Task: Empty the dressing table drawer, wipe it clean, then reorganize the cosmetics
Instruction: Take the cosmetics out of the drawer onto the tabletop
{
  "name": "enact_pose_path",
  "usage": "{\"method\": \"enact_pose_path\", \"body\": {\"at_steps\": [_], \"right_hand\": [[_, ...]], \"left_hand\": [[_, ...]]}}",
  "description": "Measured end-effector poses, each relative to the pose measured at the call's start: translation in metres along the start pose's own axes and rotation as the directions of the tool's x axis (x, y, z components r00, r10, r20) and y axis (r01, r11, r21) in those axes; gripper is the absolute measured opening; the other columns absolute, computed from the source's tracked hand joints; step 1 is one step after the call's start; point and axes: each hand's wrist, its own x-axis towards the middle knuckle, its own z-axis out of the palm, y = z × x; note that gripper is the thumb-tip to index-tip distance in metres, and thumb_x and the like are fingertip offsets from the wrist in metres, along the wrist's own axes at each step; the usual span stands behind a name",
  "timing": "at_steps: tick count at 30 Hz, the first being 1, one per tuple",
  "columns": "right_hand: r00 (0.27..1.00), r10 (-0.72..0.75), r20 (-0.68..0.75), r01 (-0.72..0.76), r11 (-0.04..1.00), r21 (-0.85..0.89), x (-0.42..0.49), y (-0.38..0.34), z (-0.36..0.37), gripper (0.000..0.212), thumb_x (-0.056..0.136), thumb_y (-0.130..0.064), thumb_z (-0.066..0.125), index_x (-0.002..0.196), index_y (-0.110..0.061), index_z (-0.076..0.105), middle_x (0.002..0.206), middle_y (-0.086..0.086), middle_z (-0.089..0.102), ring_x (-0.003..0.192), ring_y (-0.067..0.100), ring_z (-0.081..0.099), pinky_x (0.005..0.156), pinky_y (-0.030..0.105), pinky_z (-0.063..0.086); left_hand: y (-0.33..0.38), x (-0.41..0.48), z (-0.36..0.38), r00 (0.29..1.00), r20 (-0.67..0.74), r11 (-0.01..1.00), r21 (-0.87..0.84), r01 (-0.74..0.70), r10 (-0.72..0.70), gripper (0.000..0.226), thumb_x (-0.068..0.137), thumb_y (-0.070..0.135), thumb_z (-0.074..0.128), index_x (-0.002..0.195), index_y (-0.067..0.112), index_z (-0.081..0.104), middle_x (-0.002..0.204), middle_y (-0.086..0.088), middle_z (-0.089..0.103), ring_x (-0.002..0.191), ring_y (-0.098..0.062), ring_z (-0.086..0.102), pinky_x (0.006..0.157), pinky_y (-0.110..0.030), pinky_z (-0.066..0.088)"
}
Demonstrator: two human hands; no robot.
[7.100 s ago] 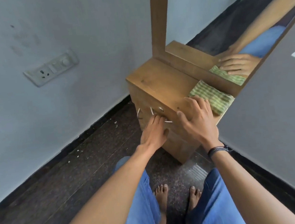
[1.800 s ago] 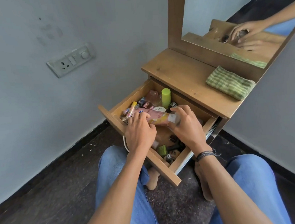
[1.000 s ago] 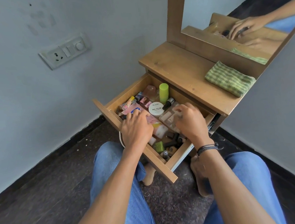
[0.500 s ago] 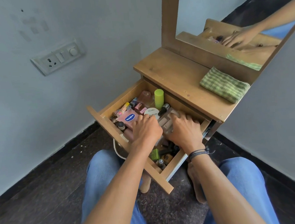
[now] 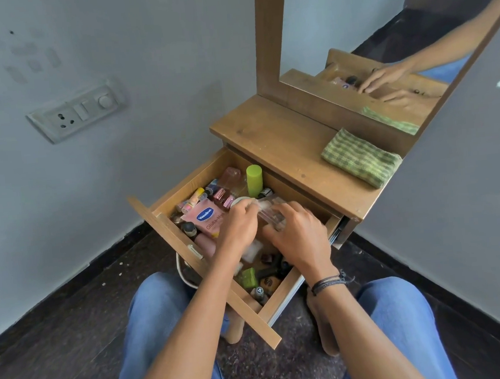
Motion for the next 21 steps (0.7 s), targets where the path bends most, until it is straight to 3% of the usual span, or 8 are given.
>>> {"method": "enact_pose_path", "body": {"at_steps": [4,9,15,18,21], "right_hand": [[1.0,-0.006,0.009,0.006,0.999,0.033,-0.001,0.001,0.0,0.045,0.087,-0.049,0.063,0.127,-0.029,0.065,0.12,-0.007,0.065,0.102,0.019,0.063,0.072,0.033,0.052],[1.0,-0.024,-0.005,0.025,0.999,0.045,-0.002,0.003,0.0,0.044,0.086,-0.048,0.062,0.125,-0.028,0.066,0.116,-0.009,0.064,0.099,0.016,0.063,0.067,0.029,0.048],[0.998,-0.053,-0.026,0.055,0.994,0.098,-0.003,0.007,-0.003,0.038,0.086,-0.048,0.057,0.117,-0.03,0.068,0.108,-0.013,0.061,0.09,0.009,0.056,0.059,0.022,0.034],[0.995,-0.07,-0.066,0.084,0.967,0.239,-0.003,0.009,-0.002,0.037,0.09,-0.051,0.051,0.113,-0.029,0.069,0.108,-0.015,0.06,0.092,0.006,0.056,0.066,0.026,0.048],[0.986,-0.035,-0.163,0.092,0.928,0.36,-0.002,0.009,-0.001,0.032,0.095,-0.045,0.053,0.11,-0.023,0.071,0.109,-0.013,0.06,0.098,0.006,0.056,0.08,0.027,0.05]], "left_hand": [[-0.01,0.003,0.001,1.0,-0.001,0.991,-0.137,-0.001,0.001,0.029,0.094,0.039,0.062,0.119,0.026,0.066,0.11,0.002,0.072,0.101,-0.019,0.069,0.093,-0.047,0.057],[-0.01,0.008,0.002,0.998,-0.037,0.957,-0.287,0.035,-0.047,0.006,0.092,0.026,0.071,0.096,0.03,0.068,0.103,-0.003,0.075,0.091,-0.018,0.074,0.081,-0.044,0.063],[0.0,0.006,0.003,0.978,-0.203,0.992,-0.128,0.011,-0.037,0.013,0.083,0.035,0.069,0.09,0.025,0.074,0.089,0.004,0.075,0.08,-0.018,0.073,0.075,-0.043,0.062],[0.006,0.003,-0.002,0.971,-0.226,0.975,-0.218,0.031,-0.081,0.015,0.073,0.035,0.072,0.083,0.024,0.075,0.081,0.008,0.075,0.073,-0.017,0.074,0.069,-0.043,0.063],[0.01,0.003,-0.012,0.965,-0.228,0.954,-0.293,0.06,-0.131,0.012,0.074,0.03,0.076,0.081,0.02,0.073,0.08,0.005,0.074,0.065,-0.014,0.075,0.07,-0.044,0.064]]}}
